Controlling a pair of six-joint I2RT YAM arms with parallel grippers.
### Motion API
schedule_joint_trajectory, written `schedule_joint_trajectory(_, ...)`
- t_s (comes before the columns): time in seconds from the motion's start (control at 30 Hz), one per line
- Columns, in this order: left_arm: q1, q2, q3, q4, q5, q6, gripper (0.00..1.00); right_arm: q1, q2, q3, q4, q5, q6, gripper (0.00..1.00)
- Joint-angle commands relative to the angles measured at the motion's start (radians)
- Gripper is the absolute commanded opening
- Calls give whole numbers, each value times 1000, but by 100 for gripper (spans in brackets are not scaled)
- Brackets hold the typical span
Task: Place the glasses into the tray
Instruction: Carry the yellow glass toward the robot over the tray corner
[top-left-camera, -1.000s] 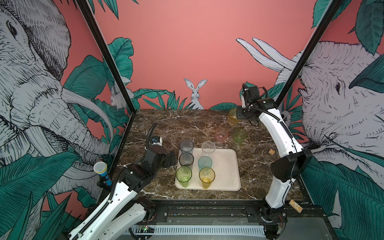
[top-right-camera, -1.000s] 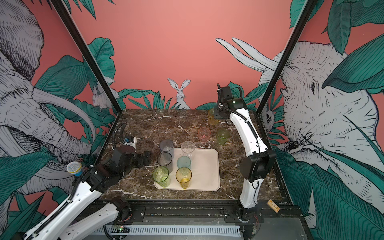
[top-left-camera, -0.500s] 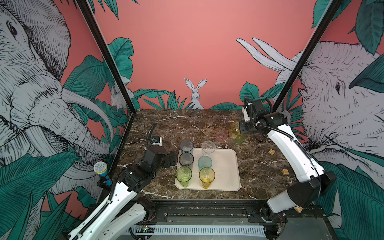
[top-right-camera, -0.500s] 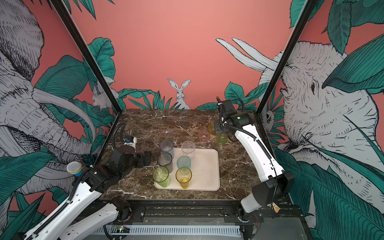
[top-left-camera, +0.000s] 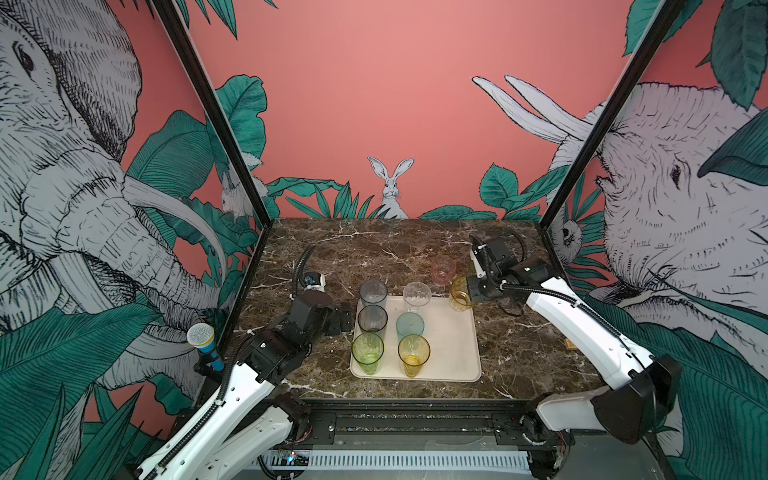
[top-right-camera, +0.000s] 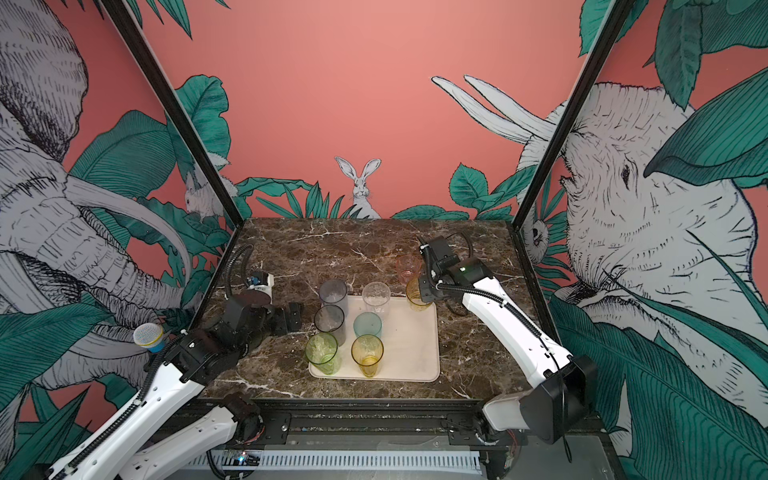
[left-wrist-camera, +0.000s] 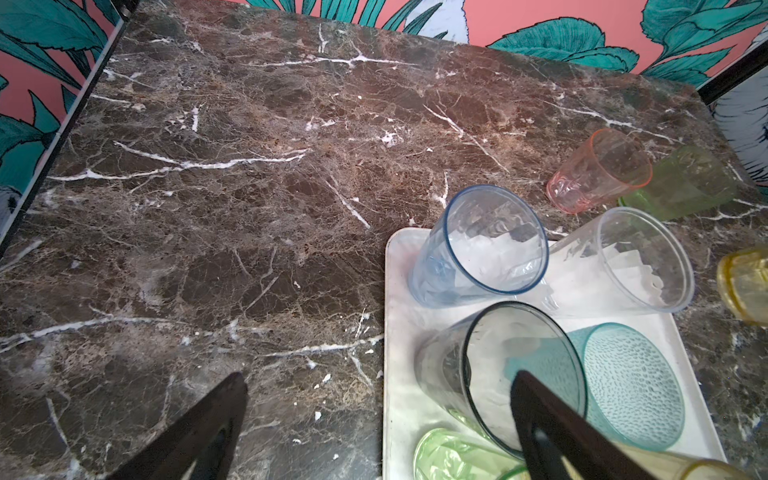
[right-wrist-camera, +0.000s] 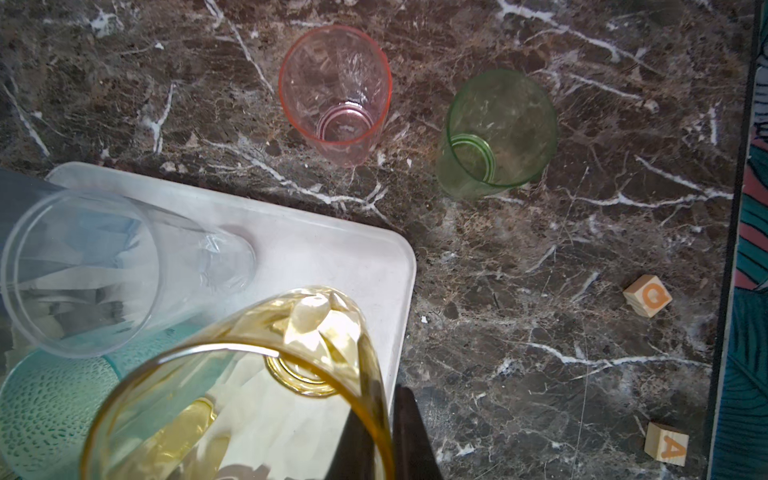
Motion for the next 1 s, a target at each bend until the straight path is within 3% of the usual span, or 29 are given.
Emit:
schedule_joint_trajectory(0.0, 8, 1, -2, 13, 2, -18, 99, 20, -34, -41, 76, 13, 26, 0)
schedule_joint_trajectory(0.97, 7, 12, -17, 27, 8, -25, 99, 35, 75, -231, 309, -10, 61, 0)
